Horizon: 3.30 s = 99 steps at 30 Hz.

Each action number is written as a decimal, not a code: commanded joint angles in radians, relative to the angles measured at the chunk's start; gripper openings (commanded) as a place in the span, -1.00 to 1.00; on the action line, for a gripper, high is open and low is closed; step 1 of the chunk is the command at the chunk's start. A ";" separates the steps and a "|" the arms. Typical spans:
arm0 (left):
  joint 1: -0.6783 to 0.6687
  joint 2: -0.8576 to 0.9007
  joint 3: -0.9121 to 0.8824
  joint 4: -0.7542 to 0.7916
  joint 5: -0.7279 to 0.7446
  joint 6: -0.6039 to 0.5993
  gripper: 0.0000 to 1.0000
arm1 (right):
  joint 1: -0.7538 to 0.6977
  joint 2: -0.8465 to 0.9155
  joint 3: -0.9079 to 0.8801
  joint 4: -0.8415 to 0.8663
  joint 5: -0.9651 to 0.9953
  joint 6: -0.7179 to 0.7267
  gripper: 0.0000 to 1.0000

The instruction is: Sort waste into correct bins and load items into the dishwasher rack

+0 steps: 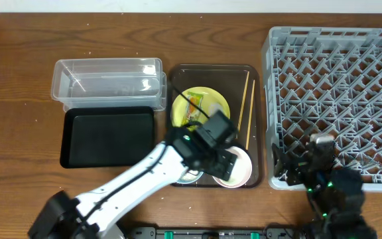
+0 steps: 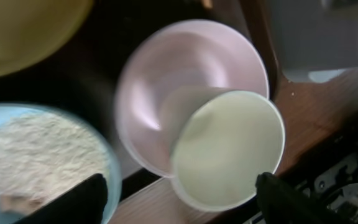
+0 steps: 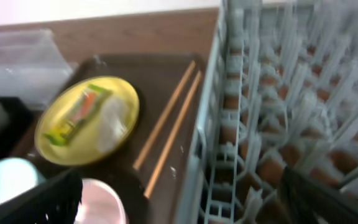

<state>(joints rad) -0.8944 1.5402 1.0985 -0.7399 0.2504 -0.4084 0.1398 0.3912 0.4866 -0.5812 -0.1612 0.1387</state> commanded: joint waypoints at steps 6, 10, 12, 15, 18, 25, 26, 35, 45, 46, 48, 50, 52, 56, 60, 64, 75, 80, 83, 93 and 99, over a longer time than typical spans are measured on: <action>-0.025 0.108 -0.011 0.018 -0.061 -0.050 0.06 | -0.014 0.375 0.548 -0.370 -0.080 -0.110 0.99; -0.023 0.105 -0.009 0.034 -0.061 -0.057 -0.32 | -0.014 0.481 0.708 -0.468 -0.207 -0.111 0.99; -0.016 0.094 -0.007 0.034 -0.056 -0.078 -0.55 | -0.014 0.502 0.735 -0.464 -0.227 -0.111 0.98; 0.013 0.046 -0.006 0.031 -0.029 -0.106 -0.78 | -0.014 0.519 0.737 -0.430 -0.233 -0.082 0.99; 0.080 -0.037 -0.006 0.027 0.058 -0.105 -0.85 | -0.018 0.541 0.736 -0.425 -0.232 -0.056 0.89; 0.345 -0.247 -0.006 0.024 0.358 -0.038 -0.86 | -0.019 0.652 0.727 -0.427 -0.336 -0.090 0.84; 0.386 -0.268 -0.006 0.021 0.424 -0.019 -0.86 | -0.019 0.672 0.727 -0.425 -0.404 -0.130 0.82; 0.678 -0.340 -0.006 0.016 1.085 0.128 -0.85 | 0.079 0.789 0.727 -0.399 -1.056 -0.537 0.89; 0.674 -0.340 -0.006 0.016 1.132 0.135 -0.85 | 0.246 0.807 0.727 -0.161 -1.013 -0.422 0.90; 0.674 -0.340 -0.006 0.017 1.149 0.136 -0.85 | 0.256 0.808 0.727 -0.158 -0.996 -0.423 0.84; 0.674 -0.340 -0.006 0.019 1.175 0.137 -0.85 | 0.278 0.808 0.727 -0.160 -0.961 -0.423 0.75; 0.675 -0.340 -0.006 0.022 1.182 0.143 -0.85 | 0.291 0.808 0.727 -0.164 -0.949 -0.423 0.72; 0.676 -0.340 -0.006 0.032 1.182 0.143 -0.85 | 0.292 0.808 0.727 -0.167 -0.949 -0.423 0.72; 0.676 -0.340 -0.006 0.047 1.183 0.142 -0.85 | 0.291 0.808 0.727 -0.178 -0.937 -0.423 0.83; 0.691 -0.340 -0.006 0.046 1.183 0.142 -0.85 | 0.278 0.808 0.727 -0.196 -0.912 -0.423 0.61; 0.700 -0.340 -0.006 0.046 1.183 0.142 -0.86 | 0.265 0.801 0.728 -0.196 -0.921 -0.423 0.32; 0.700 -0.340 -0.006 0.046 1.181 0.143 -0.26 | 0.241 0.770 0.728 -0.186 -0.910 -0.423 -0.05; 0.700 -0.340 -0.006 0.041 1.144 0.143 0.13 | 0.112 0.725 0.728 -0.228 -0.818 -0.346 -0.17; 0.700 -0.340 -0.006 -0.001 1.035 0.143 0.18 | -0.013 0.687 0.728 -0.284 -0.605 -0.187 -0.14; 0.700 -0.340 -0.006 -0.150 0.730 0.143 0.30 | -0.254 0.710 0.727 -0.693 0.243 0.236 -0.14; 0.700 -0.340 -0.006 -0.151 0.724 0.146 0.31 | -0.255 0.826 0.727 -0.742 0.251 0.236 -0.13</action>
<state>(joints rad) -0.1978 1.2079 1.0878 -0.8879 1.0061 -0.2798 -0.1036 1.1744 1.2068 -1.3224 0.0078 0.3271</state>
